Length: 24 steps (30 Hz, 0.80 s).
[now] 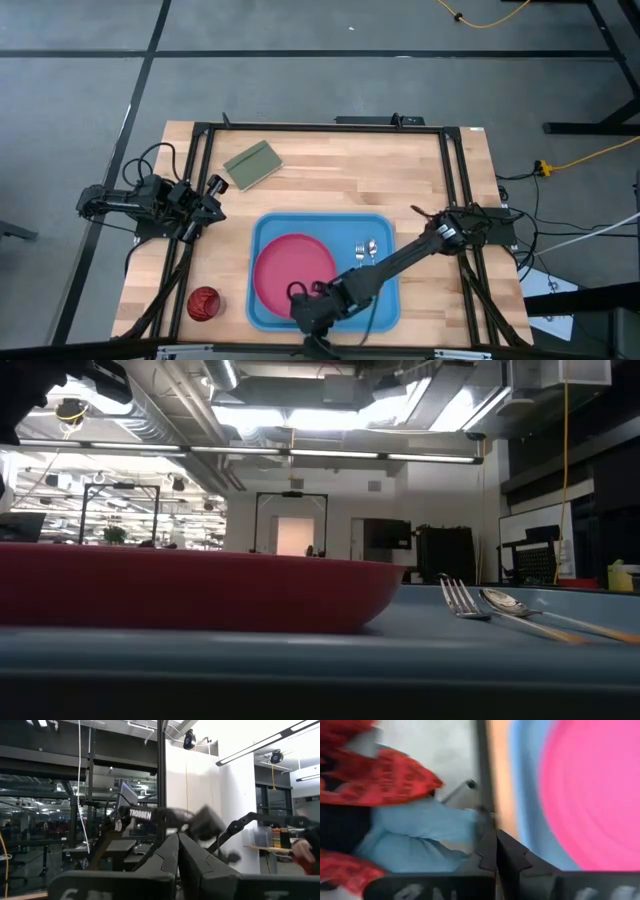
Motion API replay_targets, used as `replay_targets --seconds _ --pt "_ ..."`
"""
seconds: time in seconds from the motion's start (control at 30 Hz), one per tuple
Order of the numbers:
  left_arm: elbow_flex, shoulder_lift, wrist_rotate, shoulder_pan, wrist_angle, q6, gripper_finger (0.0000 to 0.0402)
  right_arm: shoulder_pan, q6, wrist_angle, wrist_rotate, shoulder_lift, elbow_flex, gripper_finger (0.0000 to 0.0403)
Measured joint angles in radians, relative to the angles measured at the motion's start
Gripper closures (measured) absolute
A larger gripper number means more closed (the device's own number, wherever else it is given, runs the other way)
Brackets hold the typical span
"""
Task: Pick and place plate/cup/fork/spoon on tray
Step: Put the red cup on the top middle of the blue tray
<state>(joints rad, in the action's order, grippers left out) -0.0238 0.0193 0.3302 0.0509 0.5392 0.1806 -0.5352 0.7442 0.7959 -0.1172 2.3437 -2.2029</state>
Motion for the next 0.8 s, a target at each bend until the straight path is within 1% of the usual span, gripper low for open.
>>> replay_targets --seconds 0.07,0.17,0.23,0.33,0.37,0.47,0.5,0.7,0.8 --pt "0.0 0.0 0.0 0.0 0.0 0.0 0.0401 -0.009 -0.022 0.027 0.007 -0.001 -0.076 0.0397" --pt "0.0 0.0 0.0 0.0 0.0 0.0 0.0401 -0.016 -0.046 0.017 0.003 -0.001 -0.157 0.0397" --pt "0.0 0.0 0.0 0.0 0.0 0.0 0.0401 -0.016 -0.044 -0.048 0.013 -0.018 -0.147 0.0397" --pt "0.0 0.0 -0.006 0.0 0.003 0.0 0.0401 -0.028 0.051 -0.093 0.06 -0.019 -0.145 0.0397" --pt "0.0 0.0 -0.006 0.0 0.003 0.0 0.0401 -0.03 0.035 -0.089 0.067 -0.019 -0.145 0.0397" --pt "0.0 0.0 -0.004 0.0 0.003 0.0 0.0401 -0.035 -0.152 -0.065 0.078 -0.018 -0.144 0.0396" --pt "0.0 0.0 0.002 0.0 0.004 0.0 0.0401 -0.035 -0.19 -0.055 0.064 -0.018 -0.144 0.0396" --pt "0.0 0.0 0.002 0.0 0.003 0.0 0.0401 -0.034 -0.357 -0.041 -0.006 -0.018 -0.144 0.0395" --pt "0.0 0.0 -0.002 0.0 0.003 0.0 0.0401 -0.033 -0.422 0.028 -0.033 -0.017 -0.144 0.0395"
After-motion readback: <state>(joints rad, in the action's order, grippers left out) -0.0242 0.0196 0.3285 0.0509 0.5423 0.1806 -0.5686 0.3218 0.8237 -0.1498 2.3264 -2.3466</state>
